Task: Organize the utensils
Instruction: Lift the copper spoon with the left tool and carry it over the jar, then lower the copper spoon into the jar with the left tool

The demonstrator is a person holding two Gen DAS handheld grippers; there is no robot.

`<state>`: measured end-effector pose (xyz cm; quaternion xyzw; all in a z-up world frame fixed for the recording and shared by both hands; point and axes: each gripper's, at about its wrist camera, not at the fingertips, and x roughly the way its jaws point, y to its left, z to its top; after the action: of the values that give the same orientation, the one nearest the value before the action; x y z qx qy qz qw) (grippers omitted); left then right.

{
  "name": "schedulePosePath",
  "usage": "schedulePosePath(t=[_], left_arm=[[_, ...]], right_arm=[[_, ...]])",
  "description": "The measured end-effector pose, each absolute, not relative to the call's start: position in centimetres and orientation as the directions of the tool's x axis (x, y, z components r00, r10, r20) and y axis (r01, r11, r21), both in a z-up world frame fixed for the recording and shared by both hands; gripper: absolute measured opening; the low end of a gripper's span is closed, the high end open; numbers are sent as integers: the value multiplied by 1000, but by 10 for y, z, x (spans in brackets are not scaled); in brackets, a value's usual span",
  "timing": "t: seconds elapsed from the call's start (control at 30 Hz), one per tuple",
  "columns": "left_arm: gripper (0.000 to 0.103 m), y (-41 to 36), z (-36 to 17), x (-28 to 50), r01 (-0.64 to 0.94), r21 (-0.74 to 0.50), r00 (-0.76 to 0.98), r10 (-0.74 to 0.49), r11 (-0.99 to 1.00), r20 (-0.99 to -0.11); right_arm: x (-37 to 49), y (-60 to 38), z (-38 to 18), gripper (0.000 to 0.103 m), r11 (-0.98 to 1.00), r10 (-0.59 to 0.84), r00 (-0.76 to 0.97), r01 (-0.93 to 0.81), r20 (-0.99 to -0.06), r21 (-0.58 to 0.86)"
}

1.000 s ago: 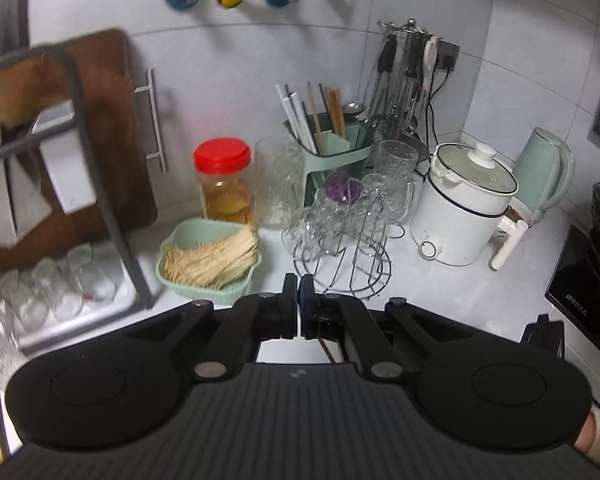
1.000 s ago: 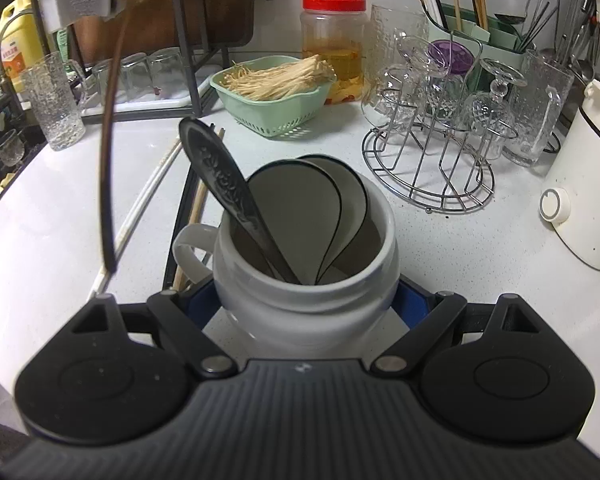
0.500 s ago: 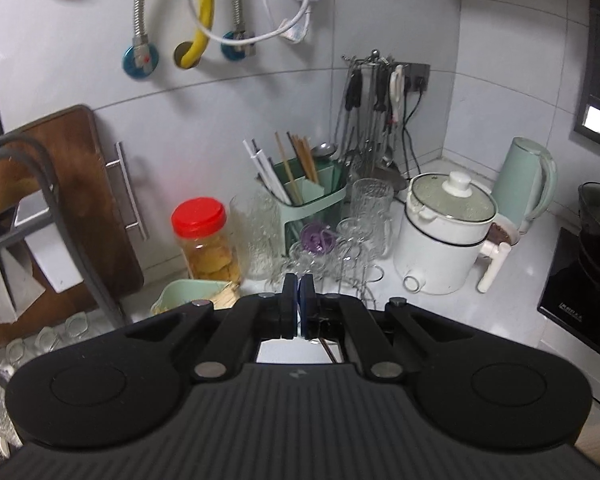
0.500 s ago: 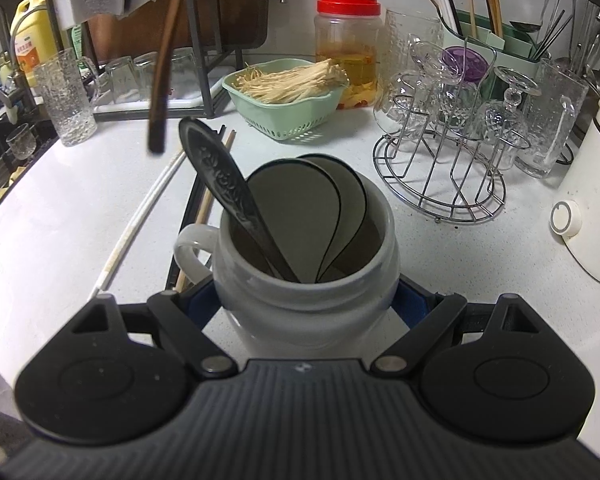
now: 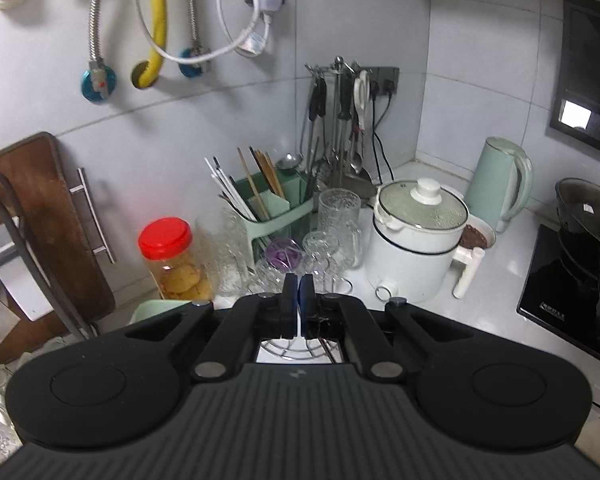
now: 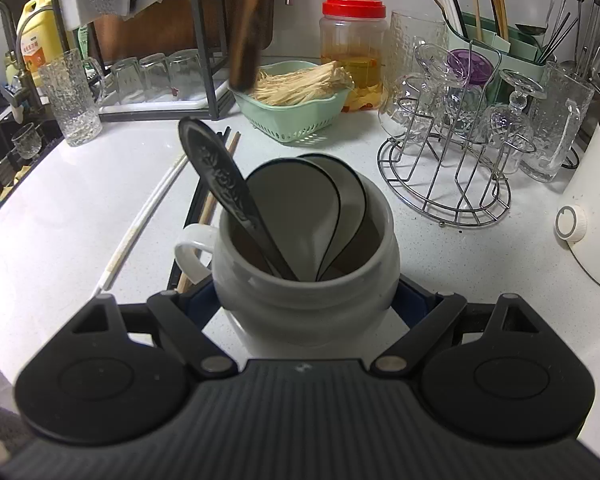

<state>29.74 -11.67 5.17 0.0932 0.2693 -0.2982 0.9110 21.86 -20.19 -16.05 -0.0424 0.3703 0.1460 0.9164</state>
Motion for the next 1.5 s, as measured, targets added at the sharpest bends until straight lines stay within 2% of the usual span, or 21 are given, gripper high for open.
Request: schedulePosePath(t=[0.5, 0.87, 1.07, 1.33, 1.5], left_arm=[[1, -135, 7, 306, 610, 14, 622, -468, 792, -628], [1, -139, 25, 314, 598, 78, 680, -454, 797, -576], [1, -149, 0, 310, 633, 57, 613, -455, 772, -645], [2, -156, -24, 298, 705, -58, 421, -483, 707, -768], [2, -163, -33, 298, 724, -77, 357, -468, 685, -808]], right_arm=[[217, -202, -161, 91, 951, 249, 687, -308, -682, 36], [217, -202, -161, 91, 949, 254, 687, -313, -681, 38], [218, -202, -161, 91, 950, 253, 687, -310, -681, 40], [218, -201, -161, 91, 953, 246, 691, -299, -680, 42], [218, -199, -162, 91, 955, 241, 694, -293, -678, 40]])
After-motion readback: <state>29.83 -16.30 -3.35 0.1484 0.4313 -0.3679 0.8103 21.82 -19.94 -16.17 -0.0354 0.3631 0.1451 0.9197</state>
